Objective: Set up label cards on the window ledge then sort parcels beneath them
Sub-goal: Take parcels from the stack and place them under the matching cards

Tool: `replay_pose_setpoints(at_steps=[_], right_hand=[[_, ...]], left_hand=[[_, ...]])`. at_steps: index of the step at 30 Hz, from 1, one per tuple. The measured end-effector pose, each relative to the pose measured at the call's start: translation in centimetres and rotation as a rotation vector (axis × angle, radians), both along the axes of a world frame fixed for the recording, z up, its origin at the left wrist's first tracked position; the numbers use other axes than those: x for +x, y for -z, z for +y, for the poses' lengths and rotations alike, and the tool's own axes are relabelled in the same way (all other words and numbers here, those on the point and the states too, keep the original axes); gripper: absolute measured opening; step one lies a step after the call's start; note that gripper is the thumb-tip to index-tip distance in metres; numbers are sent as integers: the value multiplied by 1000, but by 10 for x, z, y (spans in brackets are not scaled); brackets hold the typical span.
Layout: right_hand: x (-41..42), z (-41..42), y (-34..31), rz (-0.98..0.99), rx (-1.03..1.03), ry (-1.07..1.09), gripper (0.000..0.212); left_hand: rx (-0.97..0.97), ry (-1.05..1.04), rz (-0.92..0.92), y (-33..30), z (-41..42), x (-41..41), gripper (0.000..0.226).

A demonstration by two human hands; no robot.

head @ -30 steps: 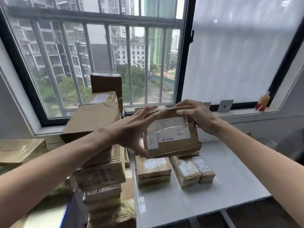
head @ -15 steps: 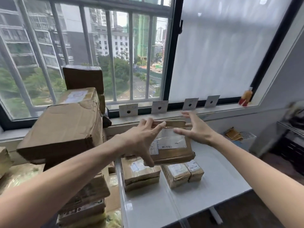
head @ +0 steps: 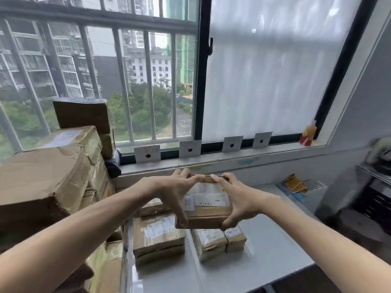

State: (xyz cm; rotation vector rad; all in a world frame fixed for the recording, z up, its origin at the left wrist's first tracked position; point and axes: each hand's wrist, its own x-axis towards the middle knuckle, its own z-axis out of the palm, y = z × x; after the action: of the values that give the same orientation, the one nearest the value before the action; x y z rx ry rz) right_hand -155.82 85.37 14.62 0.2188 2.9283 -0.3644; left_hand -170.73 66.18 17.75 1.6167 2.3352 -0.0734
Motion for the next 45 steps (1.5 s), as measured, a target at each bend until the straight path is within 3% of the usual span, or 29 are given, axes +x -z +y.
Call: replay_pose_setpoints(at_steps=[10,15,19,30,45], right_hand=[[72,134,-11,45,74,25,134],[102,192,-6,29,3,97,127],[108,232,12,45,-92,132,130],[61,310,58,151,-340,345,132],[-24,416,101,-17,-205,396,119]], left_hand=[[-7,-54,-11,8,131,73,131],[120,-136,-139,32,188,93,137],[200,-110,-173,62,222,95,127],[301,-97,-168,112,315,39,117],[282,-195,-88,170,424,-25,111]])
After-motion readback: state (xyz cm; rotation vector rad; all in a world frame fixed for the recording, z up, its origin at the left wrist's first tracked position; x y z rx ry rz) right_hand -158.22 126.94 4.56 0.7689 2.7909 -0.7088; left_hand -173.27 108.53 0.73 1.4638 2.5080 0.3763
